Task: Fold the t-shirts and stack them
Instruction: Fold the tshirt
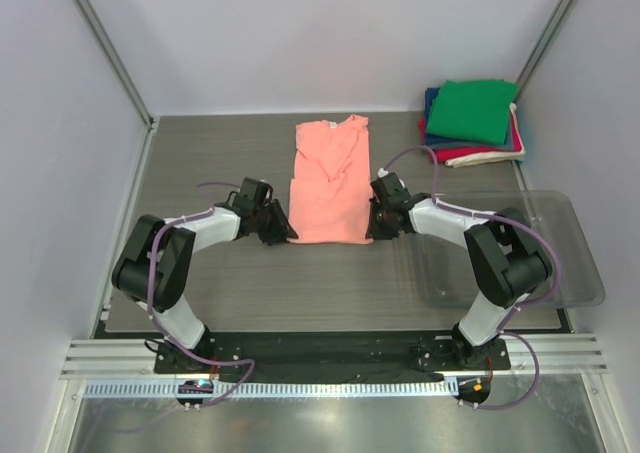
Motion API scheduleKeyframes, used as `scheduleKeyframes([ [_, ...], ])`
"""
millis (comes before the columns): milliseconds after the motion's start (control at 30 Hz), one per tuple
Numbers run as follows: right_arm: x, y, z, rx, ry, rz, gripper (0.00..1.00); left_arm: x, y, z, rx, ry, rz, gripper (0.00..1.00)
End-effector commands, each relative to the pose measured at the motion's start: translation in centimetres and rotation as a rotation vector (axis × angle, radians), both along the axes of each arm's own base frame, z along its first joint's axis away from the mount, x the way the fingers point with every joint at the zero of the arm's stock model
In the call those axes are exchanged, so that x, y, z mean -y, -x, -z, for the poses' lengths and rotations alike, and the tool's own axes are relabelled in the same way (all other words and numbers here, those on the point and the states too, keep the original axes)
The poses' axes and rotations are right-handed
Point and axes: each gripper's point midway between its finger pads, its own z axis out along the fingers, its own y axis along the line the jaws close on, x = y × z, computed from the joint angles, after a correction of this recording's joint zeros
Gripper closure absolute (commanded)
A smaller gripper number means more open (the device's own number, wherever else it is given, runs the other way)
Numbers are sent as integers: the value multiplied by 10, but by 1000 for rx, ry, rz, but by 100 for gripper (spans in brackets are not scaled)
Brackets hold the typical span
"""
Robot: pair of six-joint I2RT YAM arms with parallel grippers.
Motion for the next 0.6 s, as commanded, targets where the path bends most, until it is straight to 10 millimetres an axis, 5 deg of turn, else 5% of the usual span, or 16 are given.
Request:
scheduleKeyframes([
  [0, 5, 9, 10, -25, 16, 7, 81, -7, 10, 20, -34, -51, -11, 74],
  [33, 5, 10, 10, -24, 15, 7, 83, -7, 8, 19, -31, -52, -16, 89],
  [133, 5, 12, 6, -23, 8, 5, 93, -4, 6, 13, -14, -40, -10, 100],
  [300, 10, 22, -15, 0, -7, 8, 99, -2, 17, -13, 37, -40, 9, 100],
  [567, 1, 77, -65, 34, -45, -60, 99, 1, 89, -49, 65, -94, 67, 100],
])
